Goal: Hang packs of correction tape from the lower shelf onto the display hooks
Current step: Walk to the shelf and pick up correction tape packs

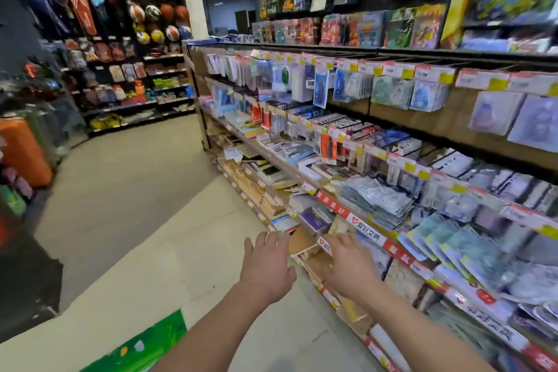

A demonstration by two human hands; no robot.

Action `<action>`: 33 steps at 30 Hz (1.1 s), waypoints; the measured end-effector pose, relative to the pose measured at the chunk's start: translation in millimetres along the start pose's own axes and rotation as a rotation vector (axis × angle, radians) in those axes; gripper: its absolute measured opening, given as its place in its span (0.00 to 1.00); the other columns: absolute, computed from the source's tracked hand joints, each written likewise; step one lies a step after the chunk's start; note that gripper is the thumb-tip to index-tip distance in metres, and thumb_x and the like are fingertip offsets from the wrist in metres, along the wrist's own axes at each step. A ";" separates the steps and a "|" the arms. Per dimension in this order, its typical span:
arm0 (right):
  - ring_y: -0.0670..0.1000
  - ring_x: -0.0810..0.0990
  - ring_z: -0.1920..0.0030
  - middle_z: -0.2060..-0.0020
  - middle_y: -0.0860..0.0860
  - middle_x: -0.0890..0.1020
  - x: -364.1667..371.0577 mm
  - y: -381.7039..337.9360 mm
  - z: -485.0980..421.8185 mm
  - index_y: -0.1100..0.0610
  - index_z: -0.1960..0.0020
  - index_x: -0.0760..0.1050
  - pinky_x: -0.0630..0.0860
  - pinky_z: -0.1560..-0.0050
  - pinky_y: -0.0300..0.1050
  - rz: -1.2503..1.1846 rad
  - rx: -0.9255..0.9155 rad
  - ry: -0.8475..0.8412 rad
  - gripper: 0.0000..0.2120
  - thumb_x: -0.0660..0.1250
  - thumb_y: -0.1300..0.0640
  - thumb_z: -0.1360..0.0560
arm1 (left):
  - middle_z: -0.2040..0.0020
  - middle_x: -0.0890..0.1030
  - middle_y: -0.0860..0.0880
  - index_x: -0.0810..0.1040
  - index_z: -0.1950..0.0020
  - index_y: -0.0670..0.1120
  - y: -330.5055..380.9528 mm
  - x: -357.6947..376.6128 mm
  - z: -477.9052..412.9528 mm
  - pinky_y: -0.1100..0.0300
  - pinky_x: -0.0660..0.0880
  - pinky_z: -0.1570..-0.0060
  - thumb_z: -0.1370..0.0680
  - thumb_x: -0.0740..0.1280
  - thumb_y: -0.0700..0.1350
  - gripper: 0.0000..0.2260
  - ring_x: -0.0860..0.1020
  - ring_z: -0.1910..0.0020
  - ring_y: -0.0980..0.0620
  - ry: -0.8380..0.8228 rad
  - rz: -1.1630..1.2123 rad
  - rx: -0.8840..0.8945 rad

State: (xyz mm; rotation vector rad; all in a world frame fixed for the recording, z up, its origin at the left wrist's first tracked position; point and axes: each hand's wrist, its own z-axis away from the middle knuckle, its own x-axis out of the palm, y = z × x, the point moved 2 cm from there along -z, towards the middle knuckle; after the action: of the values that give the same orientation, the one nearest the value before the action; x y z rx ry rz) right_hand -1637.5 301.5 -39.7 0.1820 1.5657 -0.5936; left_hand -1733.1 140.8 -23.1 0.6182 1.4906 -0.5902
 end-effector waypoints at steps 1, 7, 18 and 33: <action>0.55 0.60 0.22 0.24 0.51 0.66 -0.6 -1.8 -10.6 0.48 0.21 0.62 0.64 0.28 0.58 -0.003 0.017 0.003 0.31 0.63 0.43 0.22 | 0.22 0.61 0.47 0.53 0.20 0.49 -5.0 0.8 -14.0 0.39 0.53 0.26 0.21 0.60 0.56 0.32 0.56 0.23 0.43 -0.009 0.000 0.016; 0.57 0.59 0.22 0.24 0.52 0.67 -8.7 0.4 -82.1 0.49 0.23 0.63 0.62 0.25 0.61 0.008 0.125 -0.013 0.30 0.64 0.43 0.22 | 0.22 0.61 0.47 0.53 0.19 0.48 -19.7 4.3 -102.5 0.40 0.53 0.26 0.20 0.60 0.57 0.33 0.55 0.22 0.43 -0.027 0.019 0.104; 0.59 0.62 0.23 0.23 0.54 0.68 -11.6 59.0 -271.8 0.51 0.22 0.62 0.63 0.25 0.64 -0.025 0.169 -0.030 0.28 0.61 0.46 0.20 | 0.23 0.63 0.47 0.55 0.21 0.50 -29.3 17.9 -298.1 0.39 0.54 0.26 0.21 0.60 0.56 0.31 0.56 0.23 0.43 -0.054 -0.005 0.171; 0.58 0.55 0.20 0.22 0.53 0.64 5.9 130.1 -341.4 0.51 0.20 0.59 0.58 0.23 0.64 -0.070 0.444 -0.061 0.33 0.64 0.43 0.21 | 0.23 0.63 0.47 0.55 0.20 0.48 38.8 52.4 -449.6 0.38 0.54 0.25 0.22 0.61 0.56 0.33 0.56 0.23 0.43 -0.188 -0.014 0.432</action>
State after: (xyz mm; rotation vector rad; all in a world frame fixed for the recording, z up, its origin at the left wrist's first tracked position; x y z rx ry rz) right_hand -1878.8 571.7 -87.5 0.4400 1.3678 -0.9899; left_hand -2028.0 483.1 -69.7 0.8588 1.1969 -0.9672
